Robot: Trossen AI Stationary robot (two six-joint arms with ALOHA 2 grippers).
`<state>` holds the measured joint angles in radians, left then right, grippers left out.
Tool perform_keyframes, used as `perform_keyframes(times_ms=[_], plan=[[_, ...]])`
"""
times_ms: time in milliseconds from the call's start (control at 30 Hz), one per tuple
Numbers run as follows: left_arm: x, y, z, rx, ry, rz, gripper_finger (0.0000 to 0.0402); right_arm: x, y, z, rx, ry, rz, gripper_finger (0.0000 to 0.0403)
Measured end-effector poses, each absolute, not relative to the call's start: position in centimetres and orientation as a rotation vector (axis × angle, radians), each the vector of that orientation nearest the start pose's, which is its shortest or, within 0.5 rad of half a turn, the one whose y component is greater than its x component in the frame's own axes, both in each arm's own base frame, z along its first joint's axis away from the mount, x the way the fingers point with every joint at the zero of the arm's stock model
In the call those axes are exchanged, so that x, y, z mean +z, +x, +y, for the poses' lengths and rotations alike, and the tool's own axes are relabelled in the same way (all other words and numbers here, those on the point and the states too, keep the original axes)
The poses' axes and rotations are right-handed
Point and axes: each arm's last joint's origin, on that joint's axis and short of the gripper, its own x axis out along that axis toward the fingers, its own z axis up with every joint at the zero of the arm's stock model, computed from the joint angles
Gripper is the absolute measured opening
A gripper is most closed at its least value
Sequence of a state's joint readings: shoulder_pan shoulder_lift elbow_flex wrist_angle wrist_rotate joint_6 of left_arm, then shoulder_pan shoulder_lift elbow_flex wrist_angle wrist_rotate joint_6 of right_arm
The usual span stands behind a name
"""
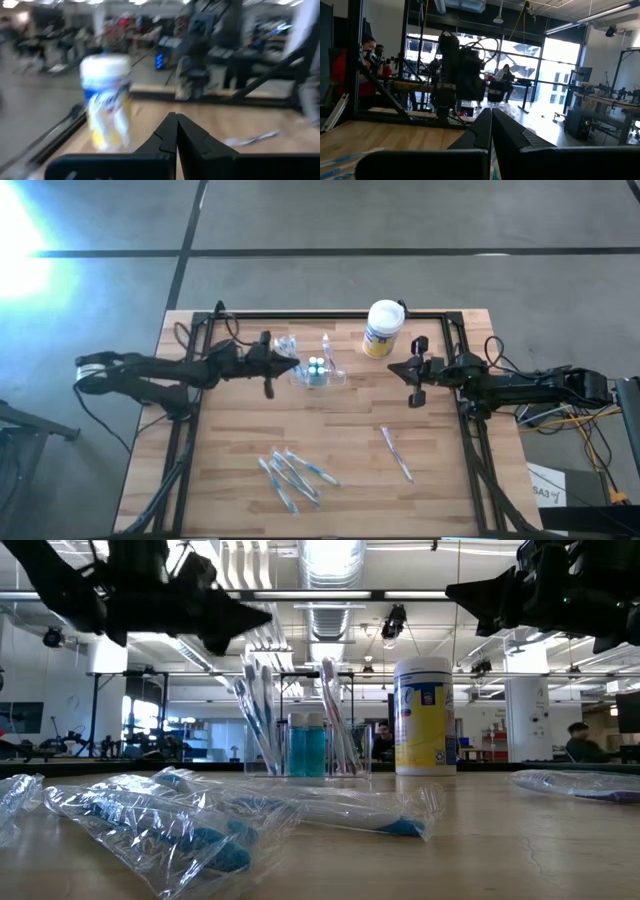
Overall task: Pick & Place toothbrushing station
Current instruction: Put the blue toothbrush into the transparent organizer
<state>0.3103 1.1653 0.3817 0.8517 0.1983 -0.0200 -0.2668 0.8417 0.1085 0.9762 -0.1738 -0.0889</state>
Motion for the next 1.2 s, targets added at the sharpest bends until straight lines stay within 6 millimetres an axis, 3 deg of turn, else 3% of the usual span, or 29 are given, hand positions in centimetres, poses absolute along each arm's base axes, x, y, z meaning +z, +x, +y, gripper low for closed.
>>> perform_keyframes(times_ms=[133, 267, 400, 533, 767, 933, 1200], plan=[[24.4, 19.9, 5.6, 0.019, 0.015, -0.117, 0.0022, 20.4, 15.5, -3.7, -0.103, -0.141, -0.230, 0.0008], [25.3, 17.0, 4.3, -0.067, 0.069, -0.035, 0.0026, 20.1, 15.6, -3.7, -0.104, -0.154, -0.202, 0.0008], [25.3, 13.6, 3.4, 0.003, 0.145, -0.048, 0.0013, 20.0, 15.6, -3.8, -0.104, -0.154, -0.189, 0.0008], [24.4, 11.5, 3.0, 0.093, 0.096, -0.109, 0.0004, 20.1, 15.6, -3.8, -0.108, -0.156, -0.197, 0.0008], [20.4, 10.6, 2.7, 0.089, 0.035, -0.061, 0.0003, 20.1, 15.6, -3.8, -0.126, -0.153, -0.202, 0.0008], [19.0, 10.4, 2.7, 0.088, 0.043, -0.059, 0.0008, 19.8, 15.8, -3.9, -0.127, -0.165, -0.179, 0.0008], [16.8, 10.2, 2.6, 0.068, 0.095, 0.041, 0.0004, 18.9, 16.5, -4.1, -0.115, -0.042, -0.136, 0.0008]])
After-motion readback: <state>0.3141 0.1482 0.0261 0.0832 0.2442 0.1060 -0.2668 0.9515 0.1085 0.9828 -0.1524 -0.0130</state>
